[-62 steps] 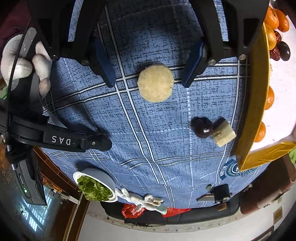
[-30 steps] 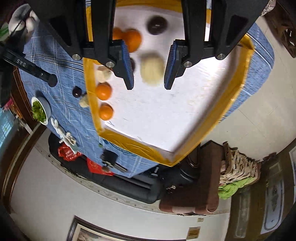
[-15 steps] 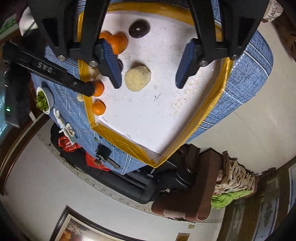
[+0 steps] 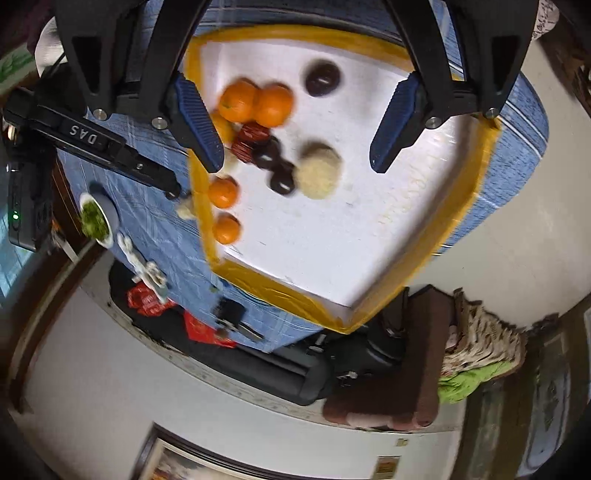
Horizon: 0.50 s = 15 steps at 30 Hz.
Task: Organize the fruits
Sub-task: 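Withdraw both open tools from the tray back over the table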
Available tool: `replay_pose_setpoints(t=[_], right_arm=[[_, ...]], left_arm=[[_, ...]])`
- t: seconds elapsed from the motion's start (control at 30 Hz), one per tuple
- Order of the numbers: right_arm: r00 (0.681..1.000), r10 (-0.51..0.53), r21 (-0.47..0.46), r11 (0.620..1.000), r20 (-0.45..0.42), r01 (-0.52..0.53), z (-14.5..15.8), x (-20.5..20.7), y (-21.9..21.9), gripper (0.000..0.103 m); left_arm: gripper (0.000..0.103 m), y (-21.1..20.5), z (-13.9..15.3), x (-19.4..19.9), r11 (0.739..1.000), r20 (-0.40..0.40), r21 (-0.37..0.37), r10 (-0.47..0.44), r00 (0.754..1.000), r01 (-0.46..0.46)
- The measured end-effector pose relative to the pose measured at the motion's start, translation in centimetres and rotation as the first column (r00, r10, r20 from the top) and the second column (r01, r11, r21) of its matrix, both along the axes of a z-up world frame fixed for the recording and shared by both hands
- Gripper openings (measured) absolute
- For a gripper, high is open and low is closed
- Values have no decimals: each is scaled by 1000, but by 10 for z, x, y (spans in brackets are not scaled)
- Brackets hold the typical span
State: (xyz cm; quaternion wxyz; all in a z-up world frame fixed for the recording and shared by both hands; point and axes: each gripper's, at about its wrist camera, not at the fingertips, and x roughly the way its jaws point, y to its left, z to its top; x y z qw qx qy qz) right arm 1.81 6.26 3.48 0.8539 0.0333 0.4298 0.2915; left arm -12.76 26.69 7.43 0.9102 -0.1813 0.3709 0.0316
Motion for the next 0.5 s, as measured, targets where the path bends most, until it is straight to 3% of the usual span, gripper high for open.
replay_pose_setpoints(t=[0.5], right_arm=[[987, -156, -1, 988, -41, 156, -22, -18, -99, 63]], left_arm=[[81, -94, 14, -6, 973, -21, 194, -125, 992, 126]])
